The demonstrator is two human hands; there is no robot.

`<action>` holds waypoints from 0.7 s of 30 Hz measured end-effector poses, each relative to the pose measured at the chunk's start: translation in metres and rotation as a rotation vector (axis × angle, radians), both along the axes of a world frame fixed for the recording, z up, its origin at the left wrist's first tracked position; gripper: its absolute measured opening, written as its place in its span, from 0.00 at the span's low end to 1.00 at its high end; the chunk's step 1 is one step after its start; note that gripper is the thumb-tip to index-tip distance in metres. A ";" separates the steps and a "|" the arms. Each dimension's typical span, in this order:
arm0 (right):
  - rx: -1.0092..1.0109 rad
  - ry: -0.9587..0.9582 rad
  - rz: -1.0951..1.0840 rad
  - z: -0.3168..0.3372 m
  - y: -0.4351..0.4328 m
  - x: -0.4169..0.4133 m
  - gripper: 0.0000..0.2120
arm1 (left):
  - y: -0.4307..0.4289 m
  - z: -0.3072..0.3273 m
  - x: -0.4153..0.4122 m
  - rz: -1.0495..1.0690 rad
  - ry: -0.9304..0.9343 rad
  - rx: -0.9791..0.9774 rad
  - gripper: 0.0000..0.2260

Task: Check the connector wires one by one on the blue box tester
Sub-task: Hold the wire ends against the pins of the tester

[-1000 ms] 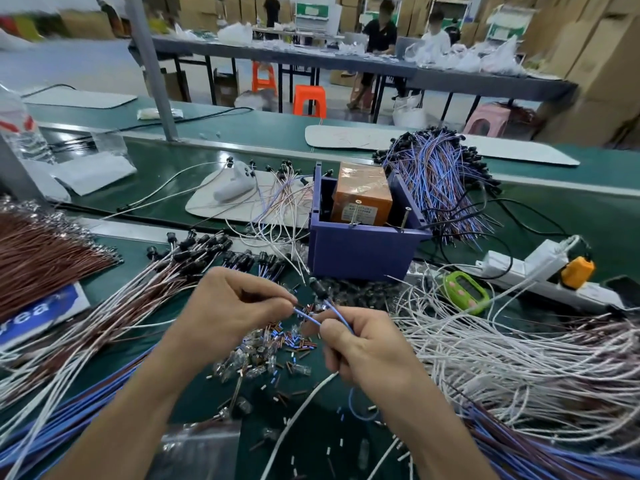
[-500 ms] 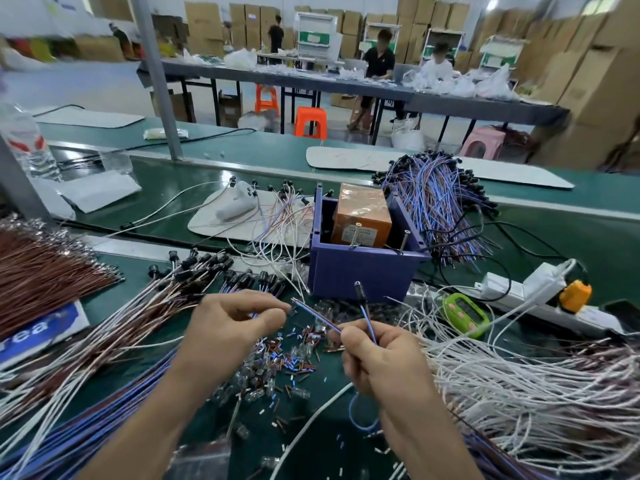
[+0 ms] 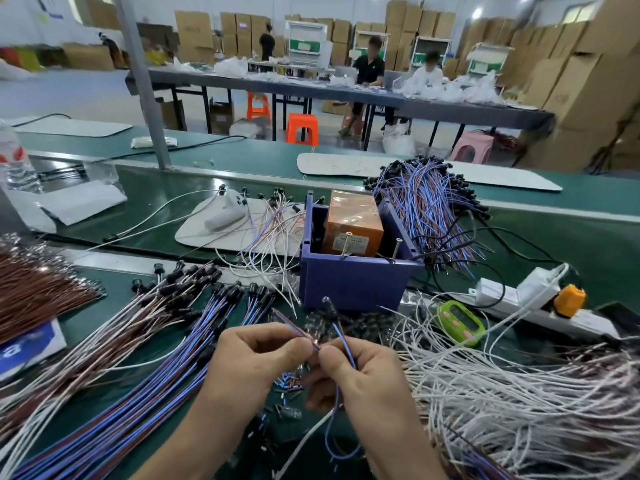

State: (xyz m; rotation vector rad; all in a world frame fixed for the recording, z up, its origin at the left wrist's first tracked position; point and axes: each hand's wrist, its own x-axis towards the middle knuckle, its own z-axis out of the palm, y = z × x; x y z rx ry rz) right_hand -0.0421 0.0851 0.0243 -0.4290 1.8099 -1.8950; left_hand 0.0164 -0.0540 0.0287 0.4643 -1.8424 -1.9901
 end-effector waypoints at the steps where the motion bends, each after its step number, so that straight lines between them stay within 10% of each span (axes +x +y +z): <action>1: -0.008 -0.006 -0.019 0.001 0.000 0.001 0.17 | 0.002 0.000 -0.001 0.018 -0.012 0.006 0.07; 11: -0.304 -0.081 -0.535 0.004 0.013 -0.015 0.15 | 0.016 0.020 -0.039 0.072 0.041 0.312 0.08; 21: -0.530 -0.332 -0.651 0.010 0.021 -0.035 0.14 | 0.038 0.014 -0.075 0.248 0.003 0.066 0.13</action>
